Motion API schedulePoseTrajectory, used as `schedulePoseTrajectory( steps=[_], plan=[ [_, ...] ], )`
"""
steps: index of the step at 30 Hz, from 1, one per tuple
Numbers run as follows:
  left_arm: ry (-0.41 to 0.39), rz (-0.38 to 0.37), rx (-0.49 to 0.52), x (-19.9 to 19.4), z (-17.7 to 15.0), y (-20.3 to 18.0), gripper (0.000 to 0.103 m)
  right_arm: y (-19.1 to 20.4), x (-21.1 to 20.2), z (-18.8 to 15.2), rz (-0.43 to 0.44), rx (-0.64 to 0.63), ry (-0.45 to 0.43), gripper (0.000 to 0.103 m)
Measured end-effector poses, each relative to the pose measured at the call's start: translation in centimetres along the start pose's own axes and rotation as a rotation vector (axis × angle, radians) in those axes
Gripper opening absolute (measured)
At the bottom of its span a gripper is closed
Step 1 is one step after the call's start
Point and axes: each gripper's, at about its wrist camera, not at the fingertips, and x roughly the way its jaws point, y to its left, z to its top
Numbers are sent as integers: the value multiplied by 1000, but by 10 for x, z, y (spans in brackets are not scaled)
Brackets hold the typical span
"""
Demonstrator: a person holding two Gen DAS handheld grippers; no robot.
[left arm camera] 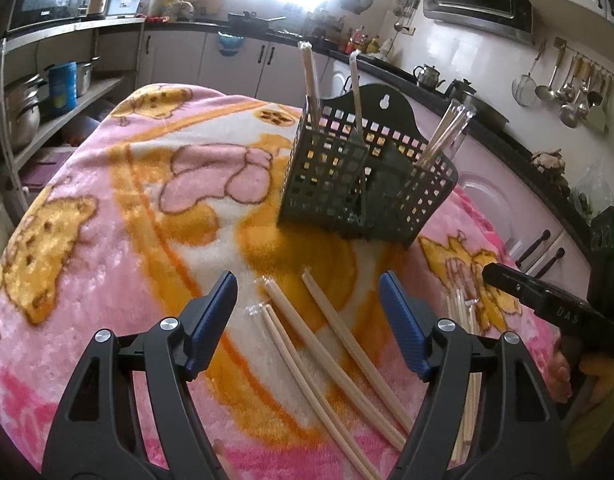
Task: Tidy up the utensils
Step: 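Withdraw both open tools from the caddy toward the remaining chopsticks, then close the left tool on a wrapped chopstick while the right tool grasps another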
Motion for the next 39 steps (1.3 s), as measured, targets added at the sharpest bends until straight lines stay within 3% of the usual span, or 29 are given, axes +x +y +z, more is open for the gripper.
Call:
schedulePoseTrajectory(
  steps=[23,33,39],
  plan=[
    [106,42,-11,18,-40,6,64,2,12,-32,33,0,72,45],
    [157,39,-54,32,-47,9,42,-5,26,-31,31,15,124,45],
    [163,58,-75,39,-45,16,37,-10,36,-30,26,39,164,45]
  ],
)
